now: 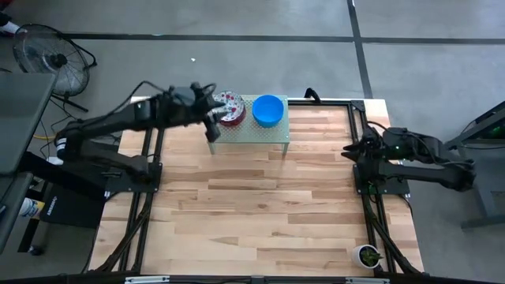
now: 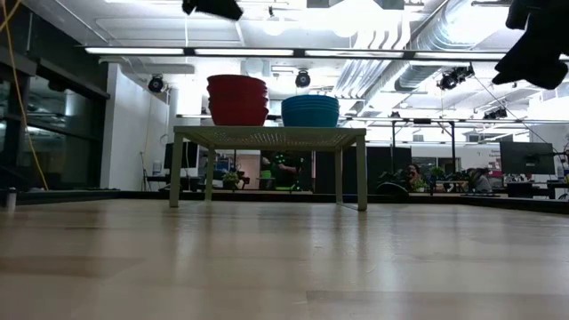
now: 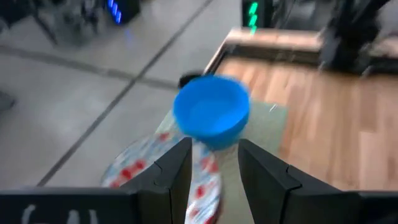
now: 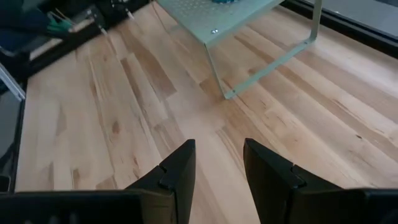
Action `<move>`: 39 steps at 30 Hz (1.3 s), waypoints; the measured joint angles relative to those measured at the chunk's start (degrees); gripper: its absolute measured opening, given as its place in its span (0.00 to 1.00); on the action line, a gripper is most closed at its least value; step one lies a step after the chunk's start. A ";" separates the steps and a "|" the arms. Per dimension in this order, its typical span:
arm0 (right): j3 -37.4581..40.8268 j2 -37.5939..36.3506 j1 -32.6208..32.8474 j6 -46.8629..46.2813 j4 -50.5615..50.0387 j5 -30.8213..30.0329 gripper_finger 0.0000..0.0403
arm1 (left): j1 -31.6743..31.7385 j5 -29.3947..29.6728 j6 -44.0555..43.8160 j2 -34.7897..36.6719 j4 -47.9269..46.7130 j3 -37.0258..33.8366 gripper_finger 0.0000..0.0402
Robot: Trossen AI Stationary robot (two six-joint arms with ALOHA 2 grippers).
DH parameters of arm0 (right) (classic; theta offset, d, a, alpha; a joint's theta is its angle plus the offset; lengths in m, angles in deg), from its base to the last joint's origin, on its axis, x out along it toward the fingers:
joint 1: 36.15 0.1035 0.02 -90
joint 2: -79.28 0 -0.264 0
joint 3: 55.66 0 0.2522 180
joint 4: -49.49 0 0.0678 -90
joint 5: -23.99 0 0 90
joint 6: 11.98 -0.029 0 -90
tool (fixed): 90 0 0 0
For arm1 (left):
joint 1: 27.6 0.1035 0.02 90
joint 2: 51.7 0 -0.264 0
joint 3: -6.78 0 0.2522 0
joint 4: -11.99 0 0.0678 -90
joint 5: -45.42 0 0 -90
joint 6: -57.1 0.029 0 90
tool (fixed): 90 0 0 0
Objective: Pick & Place Mini bowls
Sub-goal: Return to Home Position
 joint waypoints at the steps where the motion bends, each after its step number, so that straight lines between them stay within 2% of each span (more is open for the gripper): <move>1: 0.69 -0.83 0.01 -0.26 0.41 -0.06 0.31 | -1.30 0.44 0.00 0.64 3.40 -2.04 0.32; 3: 2.20 -2.35 0.01 -0.42 1.50 0.05 0.31 | -3.89 0.91 -0.04 2.38 10.67 -6.49 0.32; 7: 5.72 -4.59 0.01 -1.40 5.47 2.05 0.31 | -7.67 3.30 -1.44 6.62 18.79 -15.68 0.32; 12: 10.30 -6.23 0.00 -1.42 12.14 7.97 0.31 | -13.16 10.35 -4.02 15.06 26.15 -26.28 0.32; 16: 12.67 -7.86 0.02 -2.22 17.25 12.38 0.31 | -19.47 18.65 -4.25 22.12 30.21 -34.73 0.32; 18: 13.15 -9.21 0.00 -2.69 18.46 12.14 0.31 | -22.44 22.56 -4.43 24.88 34.26 -39.46 0.32; 23: 13.18 -12.94 0.00 -3.83 20.23 6.96 0.31 | -27.49 30.08 -6.53 29.65 46.01 -52.08 0.32; 26: 13.18 -14.04 0.00 -3.82 22.82 5.49 0.31 | -28.51 31.52 -6.95 31.17 54.20 -58.79 0.32; 32: 13.55 -14.20 0.00 -2.60 28.35 6.45 0.31 | -28.62 32.06 -6.61 32.45 69.03 -68.65 0.32; 39: 24.41 -13.70 0.02 -6.09 52.29 8.49 0.31 | -28.62 31.74 -7.80 32.34 74.91 -73.58 0.32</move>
